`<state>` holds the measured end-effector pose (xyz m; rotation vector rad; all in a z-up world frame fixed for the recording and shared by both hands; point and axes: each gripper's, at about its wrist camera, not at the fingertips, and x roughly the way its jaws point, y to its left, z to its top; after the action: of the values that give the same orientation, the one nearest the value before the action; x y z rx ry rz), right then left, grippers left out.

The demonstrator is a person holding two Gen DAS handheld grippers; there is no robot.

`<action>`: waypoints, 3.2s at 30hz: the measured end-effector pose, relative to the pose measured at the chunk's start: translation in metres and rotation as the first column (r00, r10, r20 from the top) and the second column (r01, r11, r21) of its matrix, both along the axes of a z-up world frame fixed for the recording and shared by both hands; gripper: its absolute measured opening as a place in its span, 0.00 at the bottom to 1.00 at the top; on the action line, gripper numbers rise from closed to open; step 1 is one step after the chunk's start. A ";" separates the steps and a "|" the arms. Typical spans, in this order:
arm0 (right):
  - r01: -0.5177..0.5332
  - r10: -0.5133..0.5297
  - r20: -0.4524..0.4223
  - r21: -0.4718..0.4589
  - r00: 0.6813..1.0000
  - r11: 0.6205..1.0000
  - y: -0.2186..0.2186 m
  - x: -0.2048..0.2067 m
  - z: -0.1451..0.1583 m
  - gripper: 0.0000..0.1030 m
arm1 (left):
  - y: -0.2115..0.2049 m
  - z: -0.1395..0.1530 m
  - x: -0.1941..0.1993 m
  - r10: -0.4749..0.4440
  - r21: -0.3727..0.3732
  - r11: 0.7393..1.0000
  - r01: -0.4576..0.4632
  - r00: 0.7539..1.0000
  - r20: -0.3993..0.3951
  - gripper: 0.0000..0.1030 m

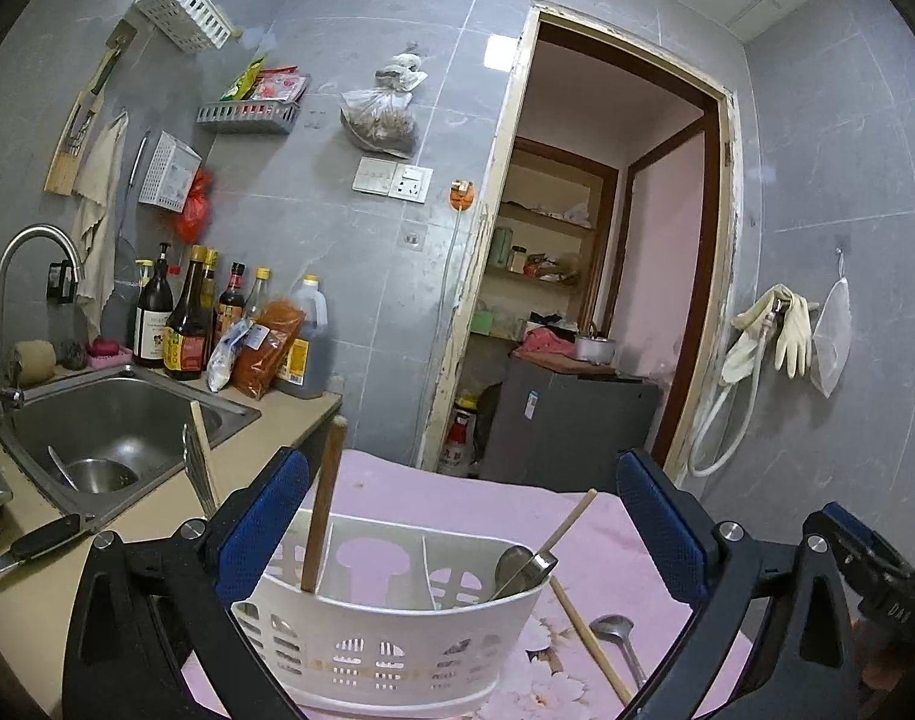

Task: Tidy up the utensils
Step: 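Lower both tools back toward the remaining chopsticks and spoon, then close the right tool on a thin chopstick while the left tool grasps a chopstick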

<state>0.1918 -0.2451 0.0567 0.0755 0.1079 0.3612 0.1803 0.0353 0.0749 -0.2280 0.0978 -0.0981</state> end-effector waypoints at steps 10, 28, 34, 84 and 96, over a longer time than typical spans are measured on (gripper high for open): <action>-0.008 0.008 0.016 -0.015 1.000 1.000 -0.001 -0.010 0.005 0.98 | -0.010 0.009 -0.027 -0.057 0.018 0.998 0.057 0.998 0.019 0.98; 0.015 -0.038 -0.180 -0.129 0.983 0.992 -0.033 -0.009 -0.034 0.99 | -0.066 -0.052 -0.019 -0.198 0.080 0.970 0.228 0.939 -0.281 0.98; -0.038 -0.025 -0.353 -0.169 0.935 0.985 -0.033 -0.001 -0.062 0.90 | -0.079 -0.075 -0.001 -0.233 0.080 0.954 0.290 0.879 -0.415 0.98; -0.178 -0.077 -0.549 -0.396 0.832 0.901 -0.005 0.029 -0.108 0.00 | -0.128 -0.133 0.139 -0.380 -0.206 0.915 0.346 0.571 -0.728 0.13; -0.135 -0.087 -0.566 -0.339 0.820 0.931 -0.018 0.022 -0.106 0.00 | -0.116 -0.130 0.127 -0.439 -0.290 0.892 0.348 0.506 -0.742 0.05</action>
<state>0.2134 -0.2626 -0.0495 -0.1935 0.7806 0.3286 0.3069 -0.0807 -0.0554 -0.3411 1.0726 -0.4678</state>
